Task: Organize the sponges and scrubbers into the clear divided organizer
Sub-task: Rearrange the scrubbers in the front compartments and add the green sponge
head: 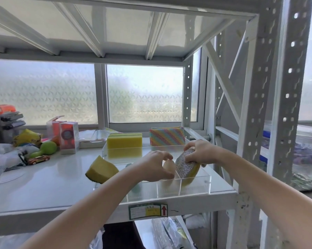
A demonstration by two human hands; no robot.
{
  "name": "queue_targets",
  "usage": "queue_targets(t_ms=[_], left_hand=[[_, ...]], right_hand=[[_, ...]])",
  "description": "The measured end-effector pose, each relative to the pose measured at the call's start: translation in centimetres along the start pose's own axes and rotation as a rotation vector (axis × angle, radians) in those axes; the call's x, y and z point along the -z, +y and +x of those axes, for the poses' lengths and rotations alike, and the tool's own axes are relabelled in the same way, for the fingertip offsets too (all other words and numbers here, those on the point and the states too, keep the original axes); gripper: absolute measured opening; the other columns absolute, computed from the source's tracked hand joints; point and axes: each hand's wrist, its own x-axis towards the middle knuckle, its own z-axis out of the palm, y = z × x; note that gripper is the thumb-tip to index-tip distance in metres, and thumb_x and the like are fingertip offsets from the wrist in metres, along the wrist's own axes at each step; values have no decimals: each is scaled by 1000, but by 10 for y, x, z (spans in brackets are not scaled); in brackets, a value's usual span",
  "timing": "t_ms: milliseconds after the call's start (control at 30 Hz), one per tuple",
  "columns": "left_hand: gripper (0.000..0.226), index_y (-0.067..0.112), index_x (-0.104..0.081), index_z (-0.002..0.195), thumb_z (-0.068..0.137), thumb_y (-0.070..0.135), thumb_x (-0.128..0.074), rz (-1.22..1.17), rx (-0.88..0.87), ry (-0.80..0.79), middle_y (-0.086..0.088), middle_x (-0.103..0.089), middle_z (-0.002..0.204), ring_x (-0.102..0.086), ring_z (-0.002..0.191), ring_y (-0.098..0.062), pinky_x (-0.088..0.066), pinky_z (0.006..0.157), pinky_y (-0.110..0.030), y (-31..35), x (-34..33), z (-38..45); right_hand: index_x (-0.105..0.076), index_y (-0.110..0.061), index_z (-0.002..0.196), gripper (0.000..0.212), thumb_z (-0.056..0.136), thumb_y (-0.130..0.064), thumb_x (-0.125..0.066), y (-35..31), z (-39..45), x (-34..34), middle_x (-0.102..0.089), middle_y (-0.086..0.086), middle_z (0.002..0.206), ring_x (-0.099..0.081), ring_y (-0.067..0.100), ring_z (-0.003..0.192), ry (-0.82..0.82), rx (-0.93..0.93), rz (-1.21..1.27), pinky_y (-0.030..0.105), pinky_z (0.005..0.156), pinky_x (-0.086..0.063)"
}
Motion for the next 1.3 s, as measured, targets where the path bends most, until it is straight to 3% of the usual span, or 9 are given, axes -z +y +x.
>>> queue_targets(t_ms=[200,400,600,800,1000,1133,1233,1300], left_hand=[[63,23,-52,130,72,35,-74,-19,0,-10,0,-55,133,-58,110,-20,-46,97,-33,-1,-3,5],[63,25,-53,130,72,38,-74,-54,3,-44,2,-56,131,-55,102,-14,-43,87,-24,-4,5,8],[70,25,-47,134,71,39,-75,-64,22,-55,2,-54,132,-50,117,-13,-40,94,-23,-10,2,7],[68,25,-52,129,69,42,-77,-35,21,-78,3,-55,130,-50,118,-13,-40,100,-27,-8,7,9],[63,27,-56,123,67,48,-75,2,31,-90,4,-57,124,-52,112,-14,-44,101,-33,-6,6,10],[64,26,-55,126,69,51,-72,35,31,-110,4,-56,125,-53,112,-13,-43,100,-30,-5,10,10],[65,27,-53,128,71,54,-69,44,35,-110,3,-57,128,-53,114,-14,-43,101,-31,-4,8,8],[66,28,-50,131,73,56,-66,60,35,-114,2,-57,130,-53,115,-15,-42,102,-33,-4,7,7]], right_hand=[[-55,-15,126,42,86,-27,-62,5,-5,-9,-52,5,103,-53,11,68,1,-9,-25,18,49,-46],[-54,-12,125,51,84,-40,-64,4,-1,4,-56,5,104,-58,15,84,6,-56,-24,25,69,-55],[-49,-13,130,53,84,-32,-66,1,-1,-12,-51,5,105,-54,8,66,24,-52,-51,16,44,-47],[-51,-16,129,53,82,-32,-68,3,1,-6,-56,7,106,-58,12,71,19,-51,-11,18,51,-50],[-55,-13,123,41,86,-30,-64,5,-1,-12,-52,0,89,-54,9,67,13,-49,-8,19,54,-49],[-63,-13,118,38,86,-34,-61,5,-3,-6,-59,6,106,-60,17,85,111,-5,-70,27,71,-58],[-68,-12,111,34,85,-34,-62,5,-5,-5,-65,7,107,-60,17,91,221,40,-120,32,85,-56],[-69,-13,110,33,85,-33,-62,4,-7,-9,-66,6,110,-58,17,92,210,50,-155,31,87,-53]])
